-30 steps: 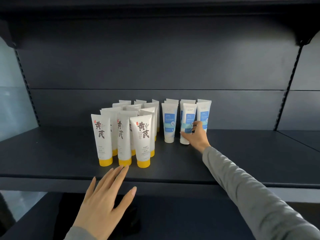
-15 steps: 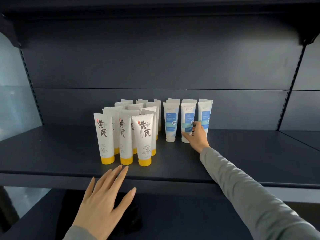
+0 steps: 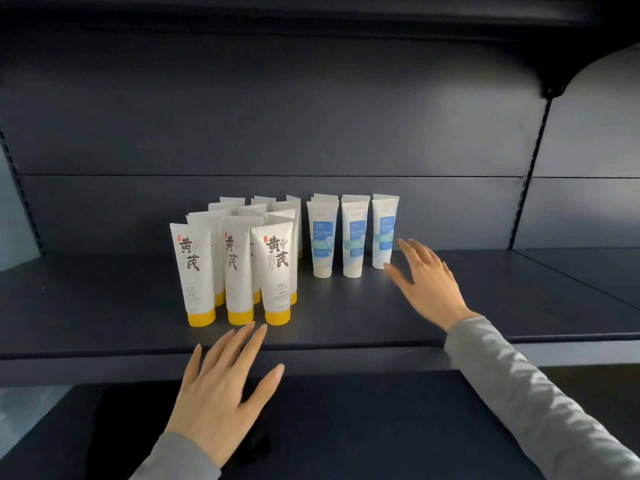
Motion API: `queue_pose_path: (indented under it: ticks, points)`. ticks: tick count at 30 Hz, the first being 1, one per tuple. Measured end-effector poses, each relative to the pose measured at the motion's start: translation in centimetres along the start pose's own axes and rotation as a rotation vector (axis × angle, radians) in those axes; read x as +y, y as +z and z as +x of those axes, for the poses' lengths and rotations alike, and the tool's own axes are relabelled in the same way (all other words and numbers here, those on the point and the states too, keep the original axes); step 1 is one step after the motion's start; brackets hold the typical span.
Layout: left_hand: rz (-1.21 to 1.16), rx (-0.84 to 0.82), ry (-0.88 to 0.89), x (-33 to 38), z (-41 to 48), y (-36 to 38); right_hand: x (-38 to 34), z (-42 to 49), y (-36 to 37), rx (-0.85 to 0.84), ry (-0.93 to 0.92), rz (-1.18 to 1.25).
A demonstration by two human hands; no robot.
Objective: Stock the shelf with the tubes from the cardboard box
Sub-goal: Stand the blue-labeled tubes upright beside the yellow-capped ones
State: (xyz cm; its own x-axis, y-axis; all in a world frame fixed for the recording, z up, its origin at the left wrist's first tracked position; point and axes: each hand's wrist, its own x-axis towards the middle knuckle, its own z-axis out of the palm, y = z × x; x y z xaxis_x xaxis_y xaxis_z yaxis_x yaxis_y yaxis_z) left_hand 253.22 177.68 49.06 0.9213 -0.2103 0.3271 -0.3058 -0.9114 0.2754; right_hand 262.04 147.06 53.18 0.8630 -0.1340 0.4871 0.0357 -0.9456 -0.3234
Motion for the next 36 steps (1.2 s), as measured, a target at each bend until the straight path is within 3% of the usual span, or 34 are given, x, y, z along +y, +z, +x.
queue_pose_path:
  ticks: [14,25,36]
  points:
    - [-0.054,0.011,0.233,2.2,0.6,2.5,2.8,-16.7,-5.7,0.078,0.275,-0.186]
    - [-0.315,0.019,0.623,10.7,-0.4,6.1,8.4,-29.6,-8.2,0.05,0.654,-0.33]
    - [-0.388,-0.251,0.766,20.6,-1.3,14.6,17.3,-40.8,-10.1,0.116,0.968,-0.303]
